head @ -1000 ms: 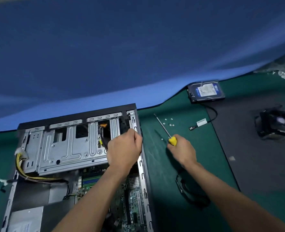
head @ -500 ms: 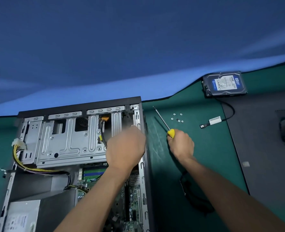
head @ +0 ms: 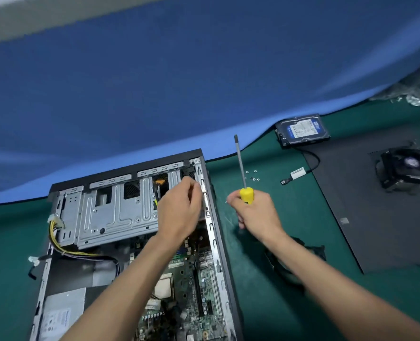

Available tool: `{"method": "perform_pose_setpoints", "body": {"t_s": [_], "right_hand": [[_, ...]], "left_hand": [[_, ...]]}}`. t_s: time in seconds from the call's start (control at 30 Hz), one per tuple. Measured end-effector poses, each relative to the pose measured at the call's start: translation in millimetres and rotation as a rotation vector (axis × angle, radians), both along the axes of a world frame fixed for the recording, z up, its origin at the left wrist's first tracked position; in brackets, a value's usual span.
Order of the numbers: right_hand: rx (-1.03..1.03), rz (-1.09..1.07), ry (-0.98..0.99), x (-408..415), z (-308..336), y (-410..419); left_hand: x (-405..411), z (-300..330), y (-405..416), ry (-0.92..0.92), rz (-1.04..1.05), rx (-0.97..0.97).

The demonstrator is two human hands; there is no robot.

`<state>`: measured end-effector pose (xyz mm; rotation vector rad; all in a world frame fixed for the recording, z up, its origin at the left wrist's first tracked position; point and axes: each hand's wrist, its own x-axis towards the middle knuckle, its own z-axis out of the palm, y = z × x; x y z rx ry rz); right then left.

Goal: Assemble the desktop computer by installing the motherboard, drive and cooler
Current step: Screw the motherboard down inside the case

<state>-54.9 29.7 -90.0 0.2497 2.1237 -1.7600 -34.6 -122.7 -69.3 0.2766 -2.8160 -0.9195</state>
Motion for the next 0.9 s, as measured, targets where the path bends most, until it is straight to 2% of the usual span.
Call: {"method": "perform_pose_setpoints", "body": {"t_s": [0.07,0.23,0.3,0.43,0.53,0.63,0.8,0.9], "right_hand": [[-0.075,0.010,0.007,17,21,-5],[-0.145,0.015,0.055,58,58,-24],[-0.166,0.026,0.089,74,68,-31],[-0.172,0.011,0.127,103,80,-43],[-0.158,-0.002,0.138,121,88,-54],[0.017,0.034,0.170,133,95,-57],[0.322,0.276,0.241,144,106,-44],[0.701,0.487,0.436,145,112,-35]], "left_hand": [[10,13,0,-0.089,-0.074,0.078],[50,46,7,-0.281,-0.179,0.619],[65,53,6,-0.293,-0.181,0.783],[97,54,-5,-0.269,-0.091,0.893],[117,55,-11,-0.265,0.007,1.155],[133,57,-22,-0.202,0.108,1.399],[146,58,-52,-0.100,0.410,1.737],[153,53,-67,-0.030,0.513,1.944]]}}
